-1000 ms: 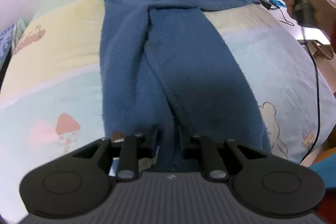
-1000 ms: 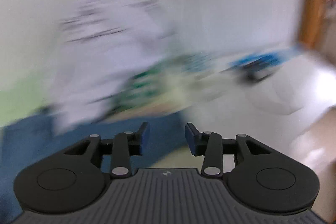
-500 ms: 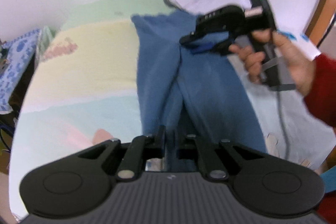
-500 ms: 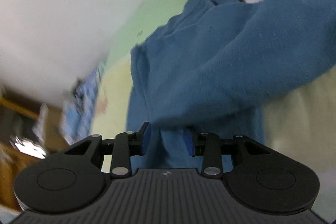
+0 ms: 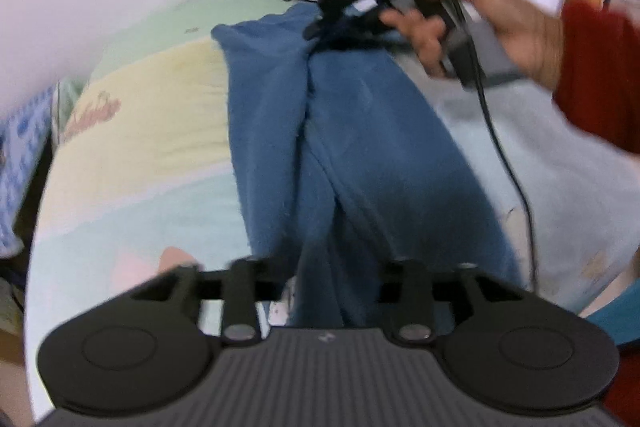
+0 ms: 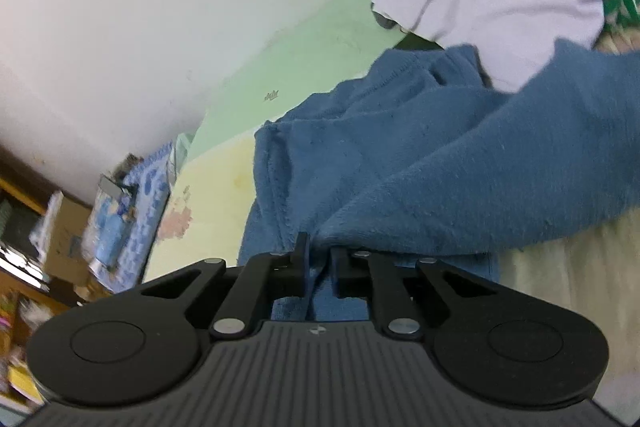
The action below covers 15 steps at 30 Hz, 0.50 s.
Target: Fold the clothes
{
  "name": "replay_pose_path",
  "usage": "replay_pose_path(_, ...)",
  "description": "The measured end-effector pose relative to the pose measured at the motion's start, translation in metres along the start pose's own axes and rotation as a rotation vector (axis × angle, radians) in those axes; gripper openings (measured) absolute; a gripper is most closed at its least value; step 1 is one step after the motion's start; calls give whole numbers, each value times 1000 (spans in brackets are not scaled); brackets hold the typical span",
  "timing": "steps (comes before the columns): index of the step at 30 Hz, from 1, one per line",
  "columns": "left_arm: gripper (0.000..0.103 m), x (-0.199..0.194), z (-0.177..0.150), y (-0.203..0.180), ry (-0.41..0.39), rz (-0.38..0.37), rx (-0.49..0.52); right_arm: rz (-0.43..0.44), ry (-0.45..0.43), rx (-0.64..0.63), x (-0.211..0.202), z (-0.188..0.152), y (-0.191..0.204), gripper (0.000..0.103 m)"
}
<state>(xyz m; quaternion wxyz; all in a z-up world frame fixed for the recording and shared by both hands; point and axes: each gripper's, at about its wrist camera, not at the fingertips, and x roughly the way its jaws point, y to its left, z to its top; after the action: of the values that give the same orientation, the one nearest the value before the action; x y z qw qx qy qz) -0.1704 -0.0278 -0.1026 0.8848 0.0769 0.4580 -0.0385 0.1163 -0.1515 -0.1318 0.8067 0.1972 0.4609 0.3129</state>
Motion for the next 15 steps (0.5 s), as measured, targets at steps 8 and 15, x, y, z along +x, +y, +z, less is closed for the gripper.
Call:
replay_pose_path(8, 7, 28, -3, 3, 73, 23, 22, -18, -27, -26, -3, -2, 5, 12)
replay_pose_path(15, 7, -34, 5, 30, -75, -19, -112, -33, -85, -139, -12, -1, 21, 11)
